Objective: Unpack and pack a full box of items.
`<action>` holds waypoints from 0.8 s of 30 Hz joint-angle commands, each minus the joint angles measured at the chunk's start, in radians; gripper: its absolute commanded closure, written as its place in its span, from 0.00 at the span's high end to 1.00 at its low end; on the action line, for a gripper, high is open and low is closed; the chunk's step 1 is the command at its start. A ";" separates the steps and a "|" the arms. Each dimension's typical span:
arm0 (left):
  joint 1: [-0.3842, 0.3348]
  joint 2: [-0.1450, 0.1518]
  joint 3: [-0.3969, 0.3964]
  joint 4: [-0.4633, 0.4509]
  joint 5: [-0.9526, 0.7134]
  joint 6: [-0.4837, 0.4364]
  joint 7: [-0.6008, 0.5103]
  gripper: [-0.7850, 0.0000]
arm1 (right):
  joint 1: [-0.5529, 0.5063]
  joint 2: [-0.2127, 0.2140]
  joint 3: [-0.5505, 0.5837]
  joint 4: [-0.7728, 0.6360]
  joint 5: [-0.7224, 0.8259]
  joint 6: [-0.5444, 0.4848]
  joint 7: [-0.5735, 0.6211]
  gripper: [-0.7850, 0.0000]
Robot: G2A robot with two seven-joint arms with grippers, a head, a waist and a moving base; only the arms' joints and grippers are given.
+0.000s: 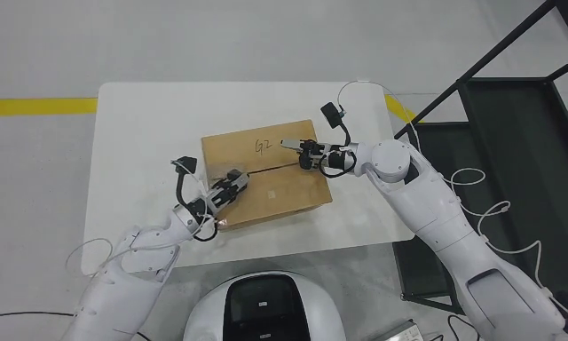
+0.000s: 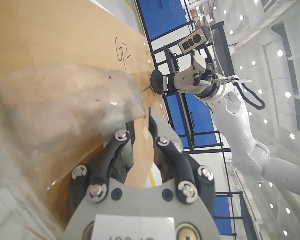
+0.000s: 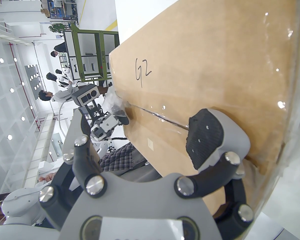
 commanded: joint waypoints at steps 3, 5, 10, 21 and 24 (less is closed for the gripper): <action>0.009 0.000 -0.009 -0.017 -0.025 -0.028 0.005 1.00 | 0.000 0.000 0.000 0.000 0.000 0.000 0.000 1.00; 0.012 0.000 -0.012 -0.027 -0.033 -0.040 0.007 1.00 | 0.000 0.000 0.000 0.000 0.000 0.000 0.000 1.00; 0.000 -0.004 -0.004 -0.036 -0.045 -0.043 -0.001 1.00 | 0.000 0.000 0.000 0.000 0.000 0.000 0.000 1.00; -0.050 -0.016 0.072 0.011 -0.037 -0.021 -0.098 1.00 | 0.000 0.000 0.000 0.000 0.000 0.000 0.000 1.00; -0.051 -0.016 0.073 0.006 -0.036 -0.045 -0.102 1.00 | 0.000 0.000 0.000 0.000 0.000 0.000 0.000 1.00</action>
